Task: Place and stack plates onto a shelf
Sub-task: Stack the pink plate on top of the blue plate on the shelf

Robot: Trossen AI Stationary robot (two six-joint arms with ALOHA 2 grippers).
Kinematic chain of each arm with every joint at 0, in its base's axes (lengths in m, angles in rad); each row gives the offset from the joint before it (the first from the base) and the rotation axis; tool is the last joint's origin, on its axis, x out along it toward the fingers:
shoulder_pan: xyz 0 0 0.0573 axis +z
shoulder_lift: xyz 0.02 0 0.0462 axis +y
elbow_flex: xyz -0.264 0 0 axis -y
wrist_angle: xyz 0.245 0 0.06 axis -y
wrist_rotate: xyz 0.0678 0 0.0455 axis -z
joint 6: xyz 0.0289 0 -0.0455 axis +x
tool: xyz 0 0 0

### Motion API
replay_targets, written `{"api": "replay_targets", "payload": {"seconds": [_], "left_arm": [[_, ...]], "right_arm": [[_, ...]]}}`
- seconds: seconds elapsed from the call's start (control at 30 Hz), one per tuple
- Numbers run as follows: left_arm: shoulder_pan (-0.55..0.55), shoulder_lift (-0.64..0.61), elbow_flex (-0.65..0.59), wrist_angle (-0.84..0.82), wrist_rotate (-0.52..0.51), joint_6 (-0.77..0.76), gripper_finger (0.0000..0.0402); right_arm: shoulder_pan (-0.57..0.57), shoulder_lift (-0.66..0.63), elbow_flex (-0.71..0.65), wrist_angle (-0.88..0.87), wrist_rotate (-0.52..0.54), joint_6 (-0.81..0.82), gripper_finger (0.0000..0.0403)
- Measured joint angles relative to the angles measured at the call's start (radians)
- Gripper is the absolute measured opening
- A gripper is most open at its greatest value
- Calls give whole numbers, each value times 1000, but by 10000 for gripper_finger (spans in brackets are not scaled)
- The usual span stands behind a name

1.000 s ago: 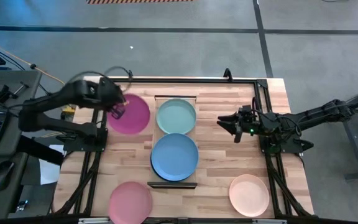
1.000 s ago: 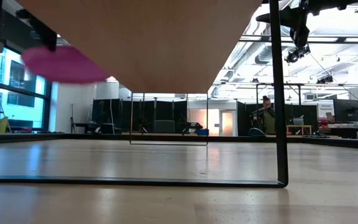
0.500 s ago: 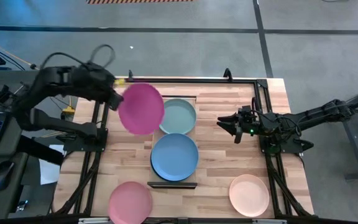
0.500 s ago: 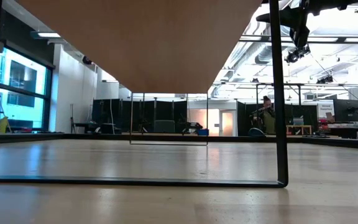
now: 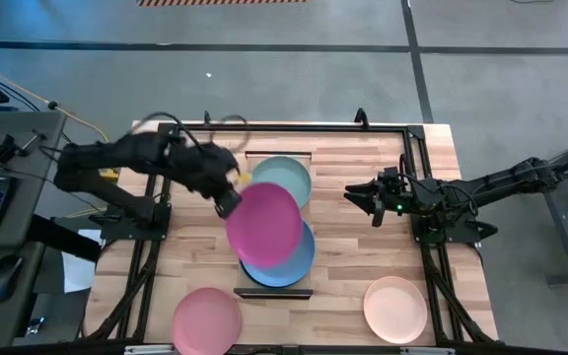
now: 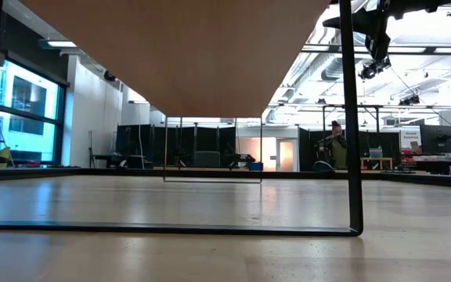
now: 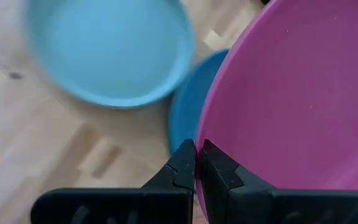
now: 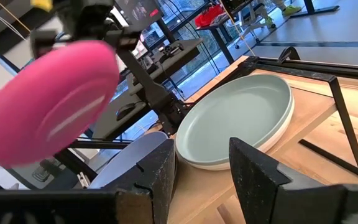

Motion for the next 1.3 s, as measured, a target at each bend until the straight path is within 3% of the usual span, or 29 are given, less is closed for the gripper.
{"api": "replay_targets", "payload": {"seconds": [0.27, 0.6, 0.87, 1.3], "left_arm": [[-146, 136, 0, 101, -80, -137, 0], [-204, 170, 0, -22, -198, -277, 0], [-209, 187, 0, -30, -172, -273, 10], [-214, 171, 0, -29, -183, -207, 80]], "right_arm": [[0, 0, 0, -3, -18, 3, 135], [0, 0, 0, -57, -43, 45, 135], [0, 0, 0, -110, -67, 71, 135], [0, 0, 0, -91, -80, 105, 135]]}}
